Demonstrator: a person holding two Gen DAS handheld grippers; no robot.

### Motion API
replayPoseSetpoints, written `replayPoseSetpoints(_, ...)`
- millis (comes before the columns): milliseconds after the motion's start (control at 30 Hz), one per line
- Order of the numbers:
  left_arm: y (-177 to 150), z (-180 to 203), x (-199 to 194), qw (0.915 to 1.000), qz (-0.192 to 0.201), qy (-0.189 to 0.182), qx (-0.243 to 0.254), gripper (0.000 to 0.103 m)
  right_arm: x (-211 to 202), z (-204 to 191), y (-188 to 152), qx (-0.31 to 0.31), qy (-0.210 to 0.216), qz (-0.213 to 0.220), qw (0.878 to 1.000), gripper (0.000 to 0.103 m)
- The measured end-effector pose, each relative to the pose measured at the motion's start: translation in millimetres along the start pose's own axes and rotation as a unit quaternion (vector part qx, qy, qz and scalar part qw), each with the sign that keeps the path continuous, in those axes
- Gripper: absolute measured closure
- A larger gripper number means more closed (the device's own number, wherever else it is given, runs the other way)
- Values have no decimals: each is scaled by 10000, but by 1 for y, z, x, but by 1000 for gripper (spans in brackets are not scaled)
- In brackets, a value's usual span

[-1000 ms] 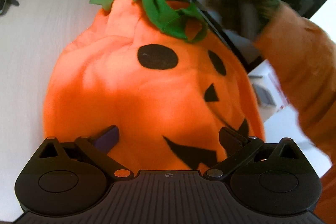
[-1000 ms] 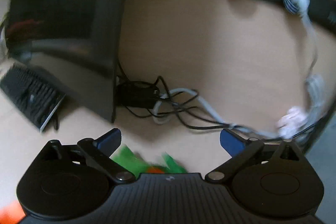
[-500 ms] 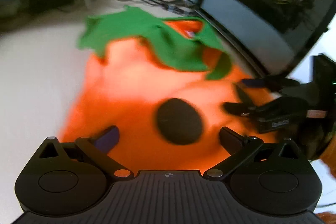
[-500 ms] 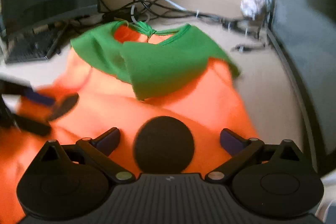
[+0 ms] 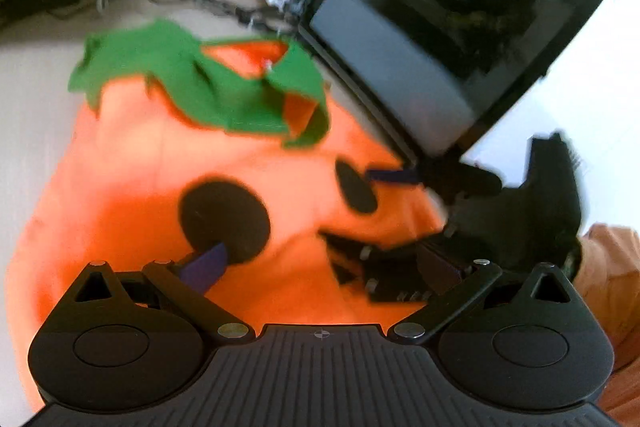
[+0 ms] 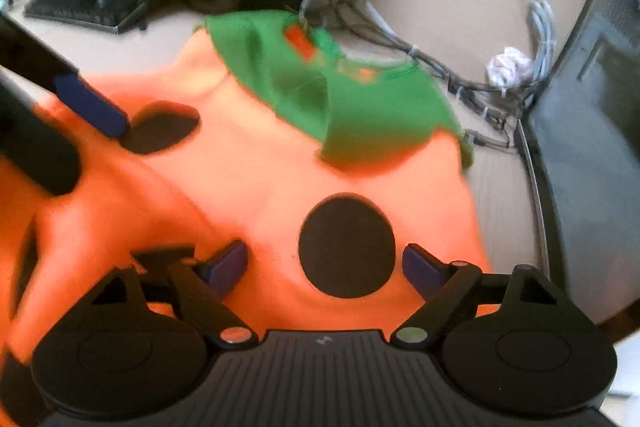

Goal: Fold clothes

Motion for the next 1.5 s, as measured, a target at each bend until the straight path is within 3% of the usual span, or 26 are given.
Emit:
replayPoseSetpoints(100,-12,-13,3,9989,-83,253,-391,0,-22,13,29,355,172,260,9989,22)
replayPoseSetpoints(167,-14,-22,0,9972,61,196,-717,0,-34,21,60,430,143,652,9968,24)
replayPoseSetpoints(267,-16,-29,-2,9938,228,107,-1084,0,-27,22,103,153,-214,1008,9946,41)
replayPoseSetpoints(300,-17,-29,-1,9935,253,92,-1102,0,-14,21,116,50,-307,1013,9944,47)
replayPoseSetpoints(467,-19,-26,-1,9954,300,134,-905,0,82,16,140,-187,-572,351,9976,49)
replayPoseSetpoints(533,-21,-24,-1,9956,358,139,-859,0,111,16,142,-216,-701,84,9973,94)
replayPoseSetpoints(600,-21,-24,-1,9961,380,151,-779,0,106,17,151,7,-681,207,9975,95)
replayPoseSetpoints(700,-15,-32,1,9953,442,253,-821,0,39,14,161,326,-148,926,9951,95)
replayPoseSetpoints(767,-6,-43,4,9931,514,407,-977,0,-8,9,145,236,90,1208,9924,95)
replayPoseSetpoints(833,1,-53,7,9900,593,536,-1163,0,-32,8,113,270,245,1069,9936,95)
replayPoseSetpoints(900,5,-59,6,9886,589,519,-1288,0,-25,5,69,283,263,594,9975,95)
replayPoseSetpoints(967,6,-53,2,9927,368,371,-1090,0,-9,1,27,202,75,218,9995,95)
replayPoseSetpoints(1067,2,-31,-18,9991,-5,47,-430,0,-6,-1,17,208,17,214,9996,95)
replayPoseSetpoints(1100,2,-20,-31,9995,-31,-214,-233,0,-7,-2,16,215,7,235,9995,95)
replayPoseSetpoints(1167,8,0,-54,9975,161,-676,91,0,-7,-2,13,230,-14,278,9993,95)
replayPoseSetpoints(1233,23,10,-74,9944,623,-792,331,0,-8,-3,11,244,-34,322,9992,95)
replayPoseSetpoints(1333,56,7,-79,9875,1401,-707,106,0,-8,-4,7,265,-64,386,9989,95)
replayPoseSetpoints(1400,66,-5,-64,9853,1578,-590,-288,0,-9,-5,4,280,-85,429,9987,95)
replayPoseSetpoints(1500,51,-32,-16,9918,977,-182,-799,0,-17,-1,8,314,47,372,9988,91)
Point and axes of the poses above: each gripper's, at about its wrist camera, not at the fingertips, and x roughly the way its jaws point, z to its right, y to its top, the point moved 5 cm from there along x, roughly the way its jaws point, and after that the axes turned 14 degrees about x, right-handed, at the moved point
